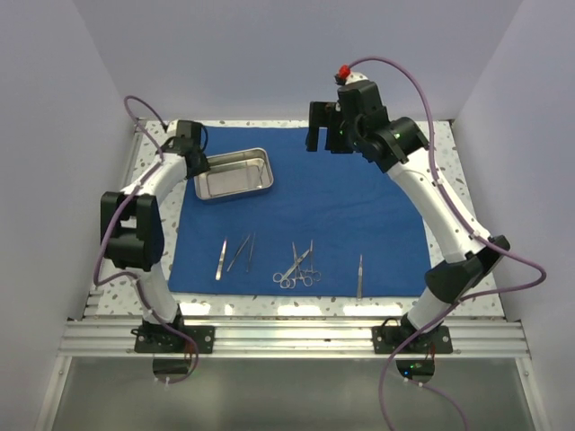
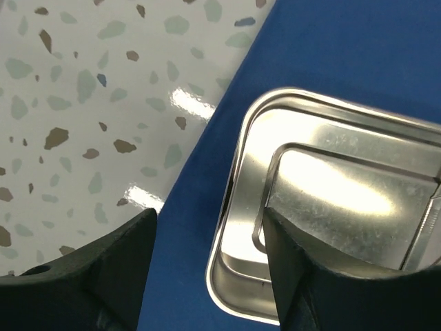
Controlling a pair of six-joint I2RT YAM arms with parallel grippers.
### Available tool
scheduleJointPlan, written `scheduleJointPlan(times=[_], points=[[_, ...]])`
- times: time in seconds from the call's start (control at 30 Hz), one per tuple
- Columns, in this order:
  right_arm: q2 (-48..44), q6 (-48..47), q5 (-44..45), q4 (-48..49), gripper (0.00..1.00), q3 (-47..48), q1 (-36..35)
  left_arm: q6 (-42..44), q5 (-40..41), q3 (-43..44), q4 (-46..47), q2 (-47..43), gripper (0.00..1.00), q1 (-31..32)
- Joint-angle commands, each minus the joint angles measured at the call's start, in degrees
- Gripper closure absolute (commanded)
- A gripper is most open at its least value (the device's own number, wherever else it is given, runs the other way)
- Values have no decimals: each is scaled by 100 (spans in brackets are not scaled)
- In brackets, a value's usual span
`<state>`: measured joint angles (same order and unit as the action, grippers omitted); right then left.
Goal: Open and lay out the surgical kit
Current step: Move the container from the surgical kit.
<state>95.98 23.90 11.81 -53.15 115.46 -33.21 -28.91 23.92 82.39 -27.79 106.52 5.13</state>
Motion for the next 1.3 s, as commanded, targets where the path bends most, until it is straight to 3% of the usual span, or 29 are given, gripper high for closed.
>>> scheduleJointPlan(times=[0.0, 0.23, 0.33, 0.43, 0.47, 0.6, 0.87, 1.03, 1.27], points=[[-89, -184, 84, 50, 2, -15, 16, 105, -195, -135, 309, 211, 34, 6], [-194, -289, 163, -29, 2, 29, 96, 61, -212, -197, 397, 563, 44, 6], [-247, -298, 207, -21, 2, -15, 122, 61, -327, -206, 476, 668, 59, 6], [-186, -290, 111, 67, 2, -6, 131, 78, -572, -241, 608, 721, 93, 15], [-55, -272, 15, 128, 1, 20, 131, 87, -608, -232, 626, 730, 98, 15], [805, -79, -626, 148, 2, 634, 131, 104, -687, -250, 670, 739, 100, 67], [2986, 97, -1294, -108, 5, 2858, -106, 570, -1047, -434, 1004, 510, 100, 234], [3216, 395, -1436, 295, 5, 2466, -185, 1061, -1258, -373, 1135, 396, 100, 542], [3260, 624, -1199, 533, 8, 1744, -344, 922, -1381, -83, 863, 493, 100, 1139]])
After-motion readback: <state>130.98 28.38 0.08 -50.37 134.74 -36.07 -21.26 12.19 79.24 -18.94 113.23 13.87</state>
